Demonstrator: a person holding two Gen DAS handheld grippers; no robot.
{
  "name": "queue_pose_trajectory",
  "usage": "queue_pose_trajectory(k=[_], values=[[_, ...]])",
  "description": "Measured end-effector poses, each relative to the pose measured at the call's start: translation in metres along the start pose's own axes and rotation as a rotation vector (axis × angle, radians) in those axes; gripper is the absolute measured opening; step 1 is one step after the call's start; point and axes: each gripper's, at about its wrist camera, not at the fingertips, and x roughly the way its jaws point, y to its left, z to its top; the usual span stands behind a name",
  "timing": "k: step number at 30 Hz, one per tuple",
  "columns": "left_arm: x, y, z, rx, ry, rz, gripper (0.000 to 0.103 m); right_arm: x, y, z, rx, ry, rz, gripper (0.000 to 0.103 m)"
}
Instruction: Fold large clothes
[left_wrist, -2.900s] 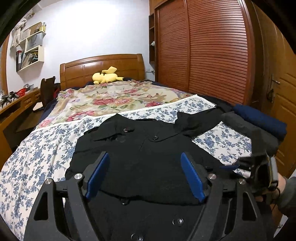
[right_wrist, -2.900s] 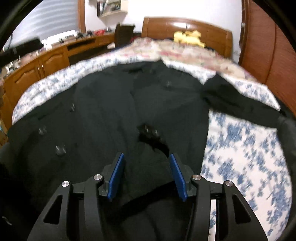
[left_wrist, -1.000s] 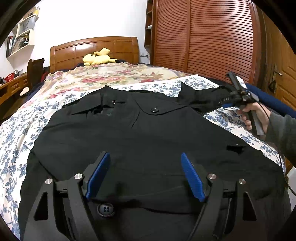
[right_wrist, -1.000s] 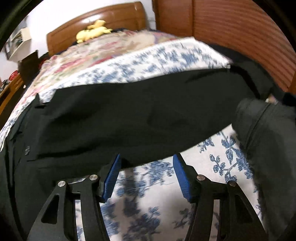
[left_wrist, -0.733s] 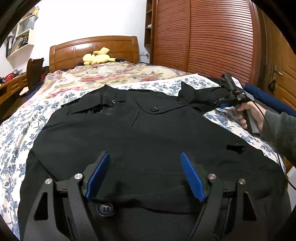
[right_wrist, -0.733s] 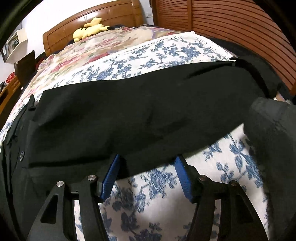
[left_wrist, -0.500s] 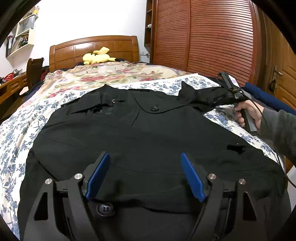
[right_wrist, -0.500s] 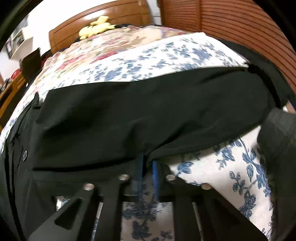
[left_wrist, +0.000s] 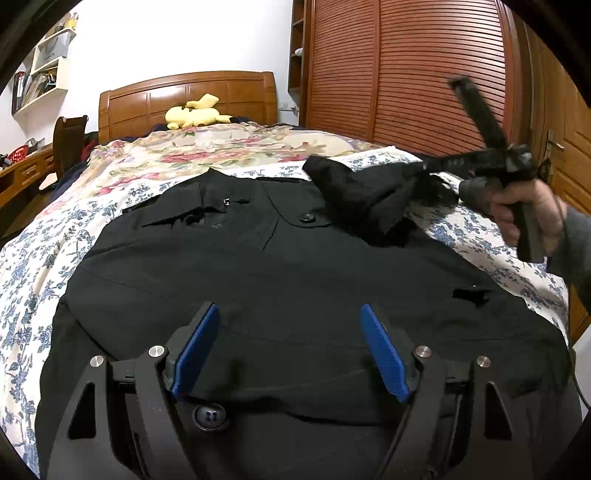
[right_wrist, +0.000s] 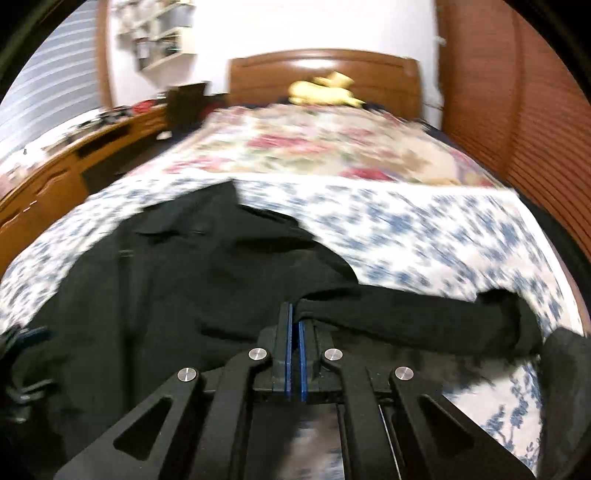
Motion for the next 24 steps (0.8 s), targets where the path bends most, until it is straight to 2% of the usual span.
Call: queue_pose_trajectory(k=[6,11,14,16,18,24], values=[[0.0,0.0,0.0,-0.001,0.0,0.0,0.079,-0.023,0.043,-0.008,-0.111,0.009,0.095,0.003],[0.0,0.0,0.0,-0.003,0.0,-0.001,0.079,-0.017,0.05,-0.015,-0.157,0.091,0.066,0.005],[0.0,0.001,0.0,-0.003,0.0,-0.001,0.079,-0.028,0.049,-0.013,-0.161,0.087,0.031,0.015],[0.0,0.0,0.0,-0.002,-0.001,0.0,0.079,-0.042,0.046,-0.011,-0.161,0.053,0.007,0.037],[0.0,0.001,0.0,-0.002,0.0,-0.001,0.079,-0.056,0.048,-0.008,-0.148,0.024,-0.008,0.047],[0.0,0.001,0.0,-0.004,0.0,0.0,0.079,-0.066,0.039,-0.012,-0.09,0.017,-0.092,0.056]])
